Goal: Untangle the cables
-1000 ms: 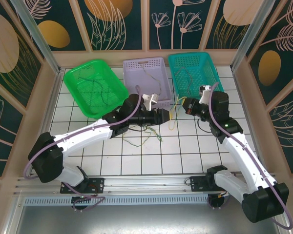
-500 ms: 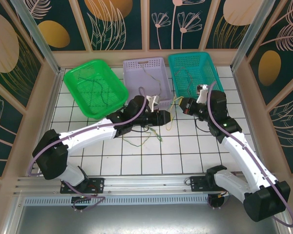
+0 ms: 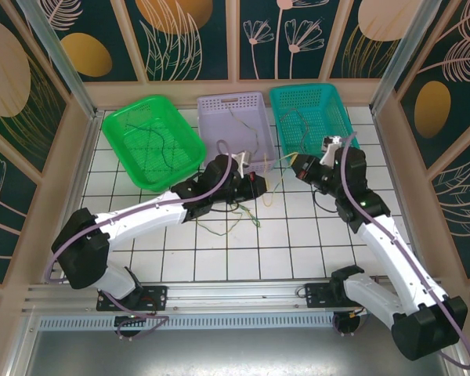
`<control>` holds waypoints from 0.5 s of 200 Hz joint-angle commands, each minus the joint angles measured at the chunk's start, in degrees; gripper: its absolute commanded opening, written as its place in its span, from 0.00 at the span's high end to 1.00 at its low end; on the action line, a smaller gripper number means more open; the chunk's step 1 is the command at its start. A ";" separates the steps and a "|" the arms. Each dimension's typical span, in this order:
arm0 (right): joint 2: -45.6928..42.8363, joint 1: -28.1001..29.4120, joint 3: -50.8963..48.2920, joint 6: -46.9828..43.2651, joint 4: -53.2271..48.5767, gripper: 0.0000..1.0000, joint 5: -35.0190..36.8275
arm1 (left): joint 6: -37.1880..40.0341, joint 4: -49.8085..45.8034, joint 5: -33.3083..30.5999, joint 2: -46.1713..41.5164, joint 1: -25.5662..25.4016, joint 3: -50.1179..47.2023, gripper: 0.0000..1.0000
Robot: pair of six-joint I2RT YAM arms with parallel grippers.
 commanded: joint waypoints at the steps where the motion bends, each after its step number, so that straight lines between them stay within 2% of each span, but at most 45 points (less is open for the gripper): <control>1: -4.13 -0.49 -4.01 12.83 10.28 1.00 5.97 | -8.78 3.05 -5.90 -3.46 0.02 -3.12 1.00; 31: -7.77 -0.48 -11.40 26.30 19.66 1.00 11.05 | -18.25 4.30 -12.60 -7.74 -0.02 -7.51 1.00; 65: -12.82 -0.23 -19.51 40.44 24.77 1.00 18.05 | -32.19 5.94 -22.92 -15.70 0.02 -15.45 1.00; 89: -16.79 0.83 -26.79 53.29 28.89 1.00 25.31 | -41.71 6.01 -25.65 -18.73 0.01 -18.29 1.00; 100: -17.67 1.96 -28.75 56.53 30.95 1.00 28.81 | -46.15 7.22 -25.89 -19.20 -0.01 -19.57 1.00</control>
